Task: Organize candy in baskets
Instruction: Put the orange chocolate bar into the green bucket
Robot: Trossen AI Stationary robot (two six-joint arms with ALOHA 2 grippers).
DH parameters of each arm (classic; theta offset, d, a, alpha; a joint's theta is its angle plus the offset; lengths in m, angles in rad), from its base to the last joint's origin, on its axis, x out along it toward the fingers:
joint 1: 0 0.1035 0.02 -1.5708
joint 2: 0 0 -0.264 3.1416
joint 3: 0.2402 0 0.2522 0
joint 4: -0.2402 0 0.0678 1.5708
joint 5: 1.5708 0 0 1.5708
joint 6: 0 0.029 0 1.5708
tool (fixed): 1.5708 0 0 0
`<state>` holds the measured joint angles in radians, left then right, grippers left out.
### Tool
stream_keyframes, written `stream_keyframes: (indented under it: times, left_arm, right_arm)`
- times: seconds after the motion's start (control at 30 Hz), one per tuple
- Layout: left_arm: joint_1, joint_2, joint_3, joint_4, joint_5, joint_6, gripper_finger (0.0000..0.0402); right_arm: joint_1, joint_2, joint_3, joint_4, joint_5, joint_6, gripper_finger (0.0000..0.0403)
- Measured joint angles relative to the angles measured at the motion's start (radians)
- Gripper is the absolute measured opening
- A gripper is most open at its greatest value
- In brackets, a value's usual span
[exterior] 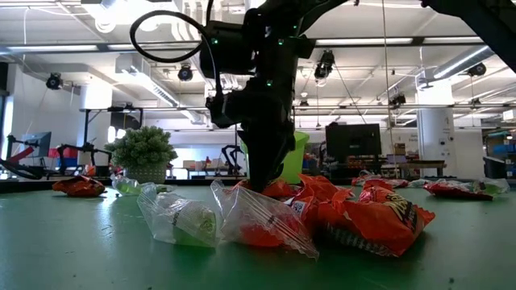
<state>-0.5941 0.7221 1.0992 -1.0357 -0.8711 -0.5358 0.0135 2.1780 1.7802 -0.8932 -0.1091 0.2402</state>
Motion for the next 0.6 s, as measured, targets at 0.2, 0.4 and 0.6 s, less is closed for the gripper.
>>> stream_keyframes:
  times: [0.2, 0.4, 0.6]
  left_arm:
    - [0.0, 0.0, 0.0, 0.0, 0.0, 0.004, 0.0132]
    - [0.0, 0.0, 0.0, 0.0, 0.0, 0.004, 0.0132]
    - [0.0, 0.0, 0.0, 0.001, 0.0, 0.004, 0.0132]
  right_arm:
    - [-0.001, -0.003, -0.001, -0.007, -0.016, 0.056, 0.0011]
    - [0.0, -0.044, -0.005, -0.019, -0.058, 0.108, 0.0009]
    - [-0.013, -0.136, 0.024, -0.024, -0.048, 0.167, 0.0009]
